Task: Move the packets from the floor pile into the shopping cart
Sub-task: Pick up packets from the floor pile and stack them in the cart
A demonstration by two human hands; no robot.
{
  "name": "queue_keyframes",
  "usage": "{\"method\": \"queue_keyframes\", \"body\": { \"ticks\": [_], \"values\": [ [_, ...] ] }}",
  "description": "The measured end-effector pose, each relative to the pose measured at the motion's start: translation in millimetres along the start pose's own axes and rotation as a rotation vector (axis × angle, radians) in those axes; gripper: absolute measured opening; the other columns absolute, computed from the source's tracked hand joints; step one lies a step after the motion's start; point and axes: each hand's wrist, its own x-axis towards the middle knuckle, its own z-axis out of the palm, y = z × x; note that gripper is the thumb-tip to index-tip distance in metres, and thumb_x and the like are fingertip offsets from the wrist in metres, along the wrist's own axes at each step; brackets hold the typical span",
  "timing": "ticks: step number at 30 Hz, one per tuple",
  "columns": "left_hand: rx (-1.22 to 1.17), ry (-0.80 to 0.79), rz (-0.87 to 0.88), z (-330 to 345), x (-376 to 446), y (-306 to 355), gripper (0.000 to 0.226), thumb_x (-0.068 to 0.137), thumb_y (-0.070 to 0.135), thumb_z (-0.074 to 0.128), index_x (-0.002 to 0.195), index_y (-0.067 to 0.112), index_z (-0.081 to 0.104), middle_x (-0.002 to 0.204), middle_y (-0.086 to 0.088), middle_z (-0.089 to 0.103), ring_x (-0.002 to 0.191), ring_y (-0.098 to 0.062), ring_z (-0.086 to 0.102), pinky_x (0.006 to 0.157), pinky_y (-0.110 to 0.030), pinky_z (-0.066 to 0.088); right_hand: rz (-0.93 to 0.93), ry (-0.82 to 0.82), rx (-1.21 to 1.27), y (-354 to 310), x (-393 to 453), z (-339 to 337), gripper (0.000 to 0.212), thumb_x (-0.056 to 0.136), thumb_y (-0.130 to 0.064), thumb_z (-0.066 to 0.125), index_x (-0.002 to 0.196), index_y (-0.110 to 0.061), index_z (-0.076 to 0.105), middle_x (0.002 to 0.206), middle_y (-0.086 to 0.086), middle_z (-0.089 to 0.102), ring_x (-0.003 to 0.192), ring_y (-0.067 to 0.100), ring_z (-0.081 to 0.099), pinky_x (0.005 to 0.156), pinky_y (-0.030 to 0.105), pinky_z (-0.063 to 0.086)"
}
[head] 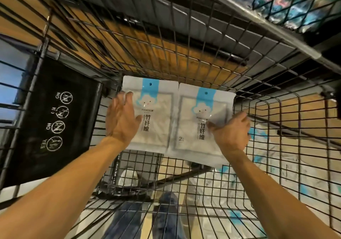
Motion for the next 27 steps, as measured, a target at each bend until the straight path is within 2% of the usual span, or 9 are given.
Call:
{"method": "queue_keyframes", "body": {
  "ticks": [3, 7, 10, 13, 16, 18, 23, 27],
  "values": [
    [0.094, -0.086, 0.031, -6, -5, 6, 0.079, 0.093, 0.042, 0.066, 0.157, 0.018, 0.029, 0.164, -0.011, 0.023, 0.15, -0.03, 0.023, 0.124, -0.046, 0.021, -0.109, -0.013, -0.148, -5, -3, -8, 0.097, 0.075, -0.055, 0.086, 0.143, -0.011, 0.032, 0.145, 0.016, 0.041, 0.136, 0.038, 0.041, 0.105, 0.061, 0.044],
    [0.158, -0.194, -0.014, -36, -9, 17, 0.069, 0.102, 0.054, 0.036, 0.161, 0.027, 0.015, 0.17, -0.007, 0.006, 0.156, -0.026, 0.006, 0.127, -0.045, 0.006, -0.21, -0.086, -0.261, -12, -11, -32, 0.094, 0.083, -0.058, 0.076, 0.155, -0.022, 0.028, 0.158, 0.01, 0.036, 0.144, 0.037, 0.035, 0.113, 0.064, 0.036],
    [0.247, -0.184, 0.039, -76, -9, 29, 0.067, 0.102, 0.056, 0.03, 0.161, 0.027, 0.017, 0.17, -0.009, 0.009, 0.156, -0.026, 0.008, 0.125, -0.046, 0.009, -0.252, -0.082, -0.309, -26, -22, -67, 0.09, 0.087, -0.062, 0.068, 0.158, -0.024, 0.028, 0.164, 0.008, 0.033, 0.149, 0.035, 0.033, 0.12, 0.063, 0.028],
    [0.305, -0.124, 0.103, -125, -10, 45, 0.067, 0.101, 0.057, 0.032, 0.16, 0.026, 0.024, 0.169, -0.009, 0.015, 0.155, -0.026, 0.013, 0.124, -0.049, 0.014, -0.283, -0.046, -0.327, -41, -35, -116, 0.08, 0.089, -0.063, 0.063, 0.154, -0.023, 0.037, 0.16, 0.006, 0.039, 0.147, 0.032, 0.036, 0.118, 0.061, 0.03],
    [0.351, -0.094, 0.157, -184, -12, 68, 0.069, 0.101, 0.06, 0.031, 0.16, 0.027, 0.023, 0.169, -0.007, 0.015, 0.155, -0.027, 0.013, 0.124, -0.052, 0.015, -0.336, 0.016, -0.294, -52, -48, -170, 0.075, 0.088, -0.063, 0.062, 0.149, -0.024, 0.043, 0.155, 0.005, 0.046, 0.144, 0.032, 0.039, 0.116, 0.063, 0.03],
    [0.377, -0.047, 0.179, -227, -16, 87, 0.069, 0.1, 0.061, 0.032, 0.16, 0.028, 0.026, 0.168, -0.006, 0.02, 0.154, -0.027, 0.017, 0.123, -0.053, 0.018, -0.353, 0.057, -0.276, -60, -59, -210, 0.075, 0.088, -0.063, 0.059, 0.151, -0.025, 0.042, 0.158, 0.005, 0.043, 0.146, 0.032, 0.036, 0.117, 0.064, 0.028],
    [0.415, 0.045, 0.223, -330, -35, 132, 0.069, 0.099, 0.063, 0.033, 0.159, 0.031, 0.026, 0.168, -0.006, 0.022, 0.154, -0.027, 0.017, 0.121, -0.062, 0.012, -0.373, 0.099, -0.239, -69, -88, -306, 0.075, 0.093, -0.061, 0.056, 0.156, -0.026, 0.037, 0.165, 0.005, 0.033, 0.153, 0.032, 0.026, 0.121, 0.066, 0.017],
    [0.406, 0.154, 0.272, -400, -53, 170, 0.069, 0.099, 0.064, 0.032, 0.158, 0.03, 0.028, 0.166, -0.007, 0.026, 0.153, -0.029, 0.02, 0.121, -0.064, 0.014, -0.366, 0.145, -0.213, -68, -110, -377, 0.079, 0.093, -0.063, 0.055, 0.159, -0.027, 0.032, 0.167, 0.004, 0.03, 0.154, 0.031, 0.025, 0.12, 0.067, 0.017]
  ]
}}
